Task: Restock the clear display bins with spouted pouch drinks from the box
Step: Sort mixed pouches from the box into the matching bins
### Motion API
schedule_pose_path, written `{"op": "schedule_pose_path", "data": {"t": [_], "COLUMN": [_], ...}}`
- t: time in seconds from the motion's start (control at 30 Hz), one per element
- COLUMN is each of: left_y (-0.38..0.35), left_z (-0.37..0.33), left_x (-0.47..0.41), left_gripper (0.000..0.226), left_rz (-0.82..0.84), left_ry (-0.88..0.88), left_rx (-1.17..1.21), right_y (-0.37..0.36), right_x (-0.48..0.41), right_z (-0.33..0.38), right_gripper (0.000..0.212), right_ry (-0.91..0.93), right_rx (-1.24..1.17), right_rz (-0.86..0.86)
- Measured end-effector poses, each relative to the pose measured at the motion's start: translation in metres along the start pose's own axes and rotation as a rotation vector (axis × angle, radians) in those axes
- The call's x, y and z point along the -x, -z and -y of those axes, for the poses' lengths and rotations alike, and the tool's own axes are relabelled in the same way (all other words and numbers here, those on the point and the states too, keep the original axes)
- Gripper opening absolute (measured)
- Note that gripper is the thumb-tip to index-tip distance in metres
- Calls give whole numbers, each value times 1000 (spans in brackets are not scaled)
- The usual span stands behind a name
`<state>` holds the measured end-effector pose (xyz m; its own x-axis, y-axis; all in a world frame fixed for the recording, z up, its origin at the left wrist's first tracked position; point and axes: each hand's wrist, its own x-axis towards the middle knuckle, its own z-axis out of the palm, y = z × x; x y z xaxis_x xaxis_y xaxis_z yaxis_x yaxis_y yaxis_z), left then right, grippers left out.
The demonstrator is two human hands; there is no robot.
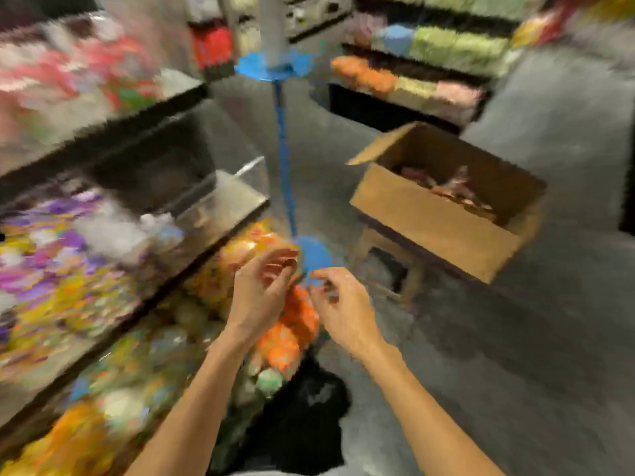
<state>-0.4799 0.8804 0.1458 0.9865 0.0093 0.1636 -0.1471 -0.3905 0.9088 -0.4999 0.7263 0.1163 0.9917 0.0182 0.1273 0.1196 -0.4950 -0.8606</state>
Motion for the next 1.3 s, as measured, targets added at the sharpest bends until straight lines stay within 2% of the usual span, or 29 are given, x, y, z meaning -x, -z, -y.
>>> {"op": "schedule_pose_path", "data": {"t": [0.13, 0.3, 0.37, 0.43, 0.53, 0.6, 0.73, 0.87, 1.03, 1.17, 1.23, 1.3], "left_y": [-113, -238, -288, -339, -417, -464, -551, -613, -669, -697, -710, -724], "left_z": [-23, -39, -39, -35, -19, -8, 24, 59, 108, 140, 154, 161], "left_x": [-56, -135, -171, -212, -277, -317, -371, -394, -399, -389, -379, -370], "left_gripper": [15, 11, 25, 29, 14, 13, 23, 22, 25, 31, 43, 58], "left_rz": [228, 438, 520, 595, 721, 786, 944, 1132, 1246, 1366, 1418, 1454], "left_ry": [-12, -55, -68, -78, -83, -51, 42, 129, 240, 244, 166, 82], "left_rx": [44, 38, 22, -15, -70, -119, -248, -426, -600, -789, -891, -977], "right_y": [89, 168, 194, 222, 261, 284, 322, 338, 334, 318, 312, 310], "right_x": [-24, -69, -97, -129, -181, -212, -258, -285, -308, -317, -322, -330], "right_z": [-65, -134, -168, -203, -258, -295, -368, -431, -505, -546, -558, -567], "right_gripper": [12, 15, 17, 19, 18, 18, 15, 24, 26, 40, 54, 63], "right_ry": [-167, -379, -447, -524, -648, -739, -890, -1047, -1159, -1238, -1314, -1451], "right_rx": [94, 156, 152, 128, 104, 105, 180, 260, 201, 187, 167, 62], "right_rz": [-169, -208, -239, -284, -378, -412, -322, -88, 97, 245, 228, 56]}}
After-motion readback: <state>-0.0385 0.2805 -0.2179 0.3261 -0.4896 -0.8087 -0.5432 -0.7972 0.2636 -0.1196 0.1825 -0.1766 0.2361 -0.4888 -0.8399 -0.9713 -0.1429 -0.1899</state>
